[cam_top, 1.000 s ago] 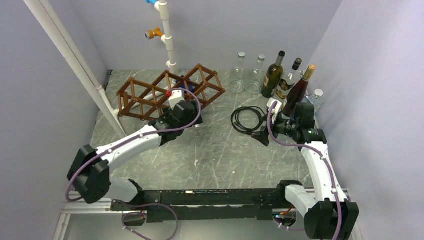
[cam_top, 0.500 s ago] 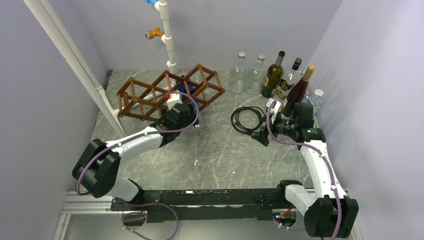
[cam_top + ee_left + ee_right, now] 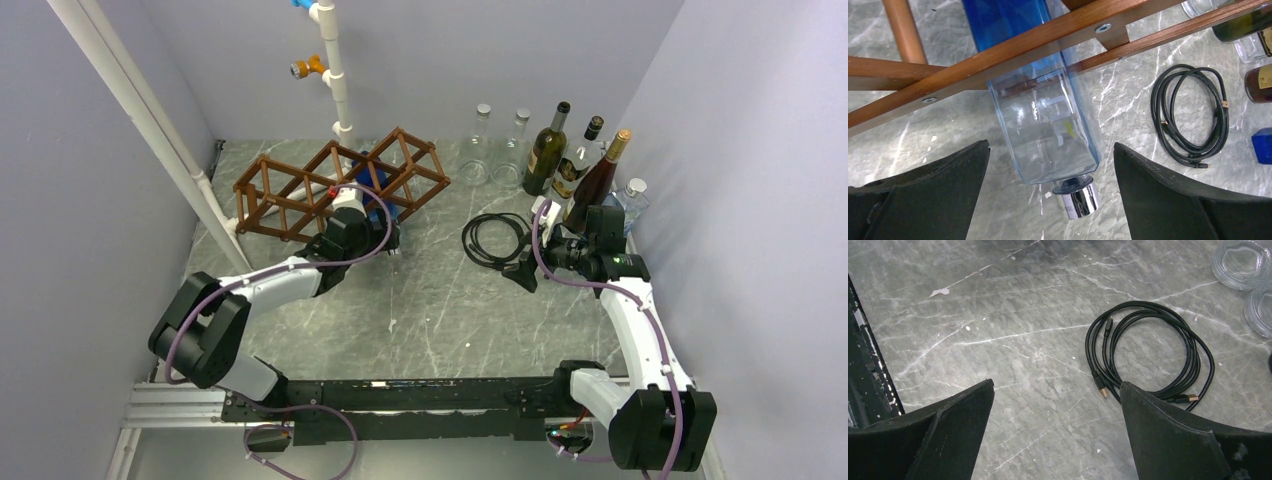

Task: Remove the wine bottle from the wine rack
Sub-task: Pick up the wine bottle from the wine rack.

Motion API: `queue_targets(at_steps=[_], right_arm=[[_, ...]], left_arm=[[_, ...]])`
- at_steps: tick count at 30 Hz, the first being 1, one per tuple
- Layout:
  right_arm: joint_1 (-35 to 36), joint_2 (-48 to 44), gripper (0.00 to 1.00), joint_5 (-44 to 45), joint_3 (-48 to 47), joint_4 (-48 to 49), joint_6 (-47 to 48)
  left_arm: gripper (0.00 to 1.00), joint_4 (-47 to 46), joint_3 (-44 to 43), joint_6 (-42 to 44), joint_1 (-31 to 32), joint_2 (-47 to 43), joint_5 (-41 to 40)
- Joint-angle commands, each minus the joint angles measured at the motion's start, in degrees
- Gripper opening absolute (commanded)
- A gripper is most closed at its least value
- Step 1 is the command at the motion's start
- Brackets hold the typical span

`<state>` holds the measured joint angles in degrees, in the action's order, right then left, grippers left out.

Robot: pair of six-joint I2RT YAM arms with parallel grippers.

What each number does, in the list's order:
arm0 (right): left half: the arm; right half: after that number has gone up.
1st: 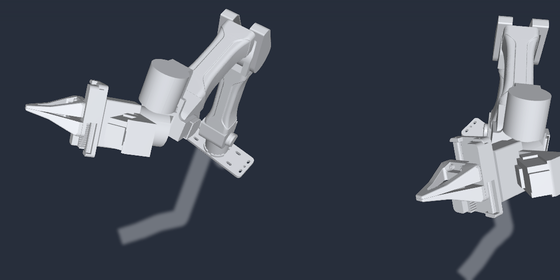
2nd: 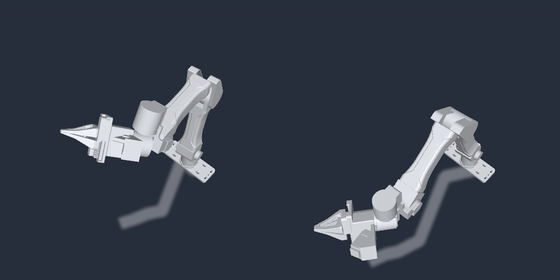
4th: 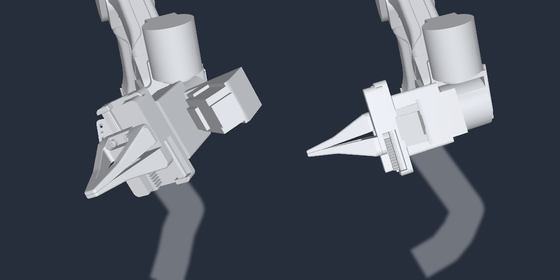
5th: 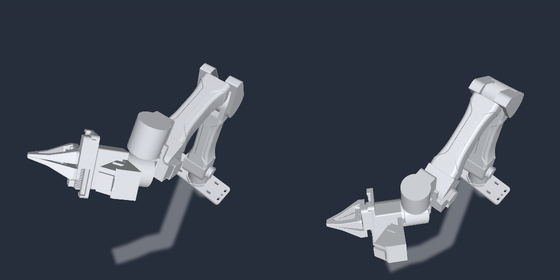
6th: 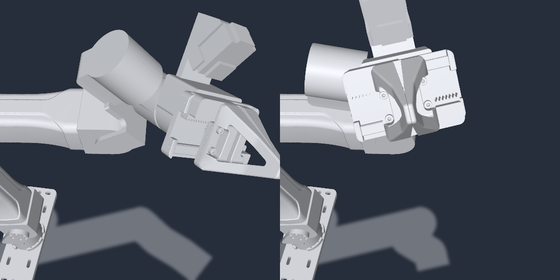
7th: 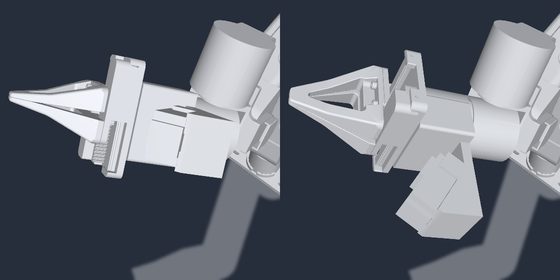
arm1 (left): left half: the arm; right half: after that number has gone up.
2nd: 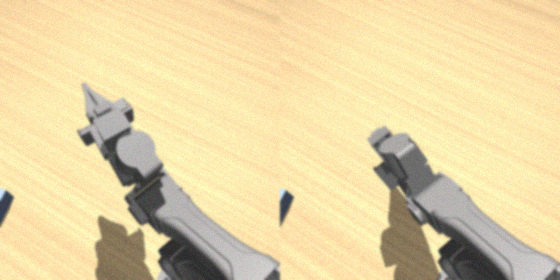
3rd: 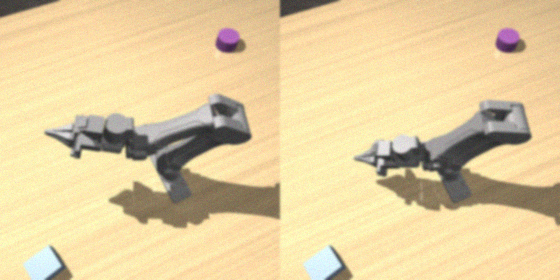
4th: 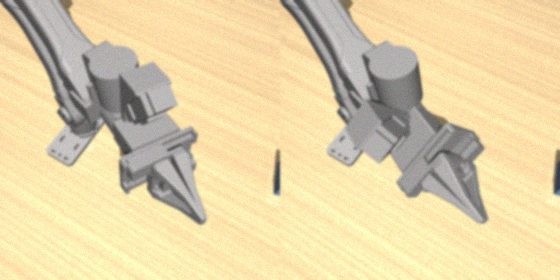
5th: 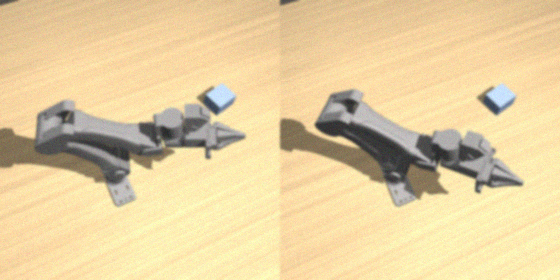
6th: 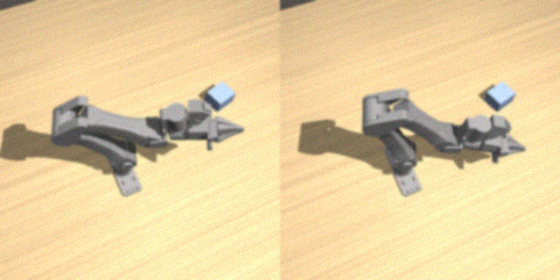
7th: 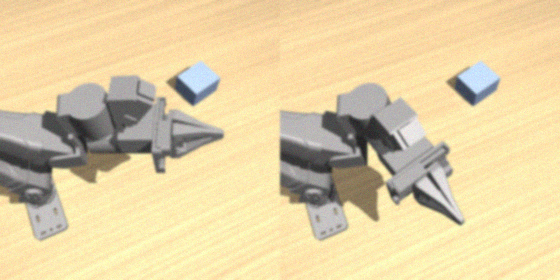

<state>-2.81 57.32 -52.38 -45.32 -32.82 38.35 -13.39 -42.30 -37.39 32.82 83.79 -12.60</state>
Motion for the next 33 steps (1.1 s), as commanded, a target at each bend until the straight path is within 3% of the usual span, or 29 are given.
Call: queue_targets(at_steps=[1,18,33], right_arm=[[0.1,0.2,1.00,-0.4,-0.1,1.8,0.1],[0.1,1.0,1.00,-0.7,0.0,1.6,0.2],[0.0,1.2,1.00,-1.0,-0.1,1.5,0.3]], left_arm=[[1.00,-7.0,0.4,-2.1,-1.2,1.9,3.4],[0.99,-16.9,2.9,-7.3,-3.5,6.9,6.3],[0.84,-17.5,2.6,-6.1,-3.0,8.8,0.8]])
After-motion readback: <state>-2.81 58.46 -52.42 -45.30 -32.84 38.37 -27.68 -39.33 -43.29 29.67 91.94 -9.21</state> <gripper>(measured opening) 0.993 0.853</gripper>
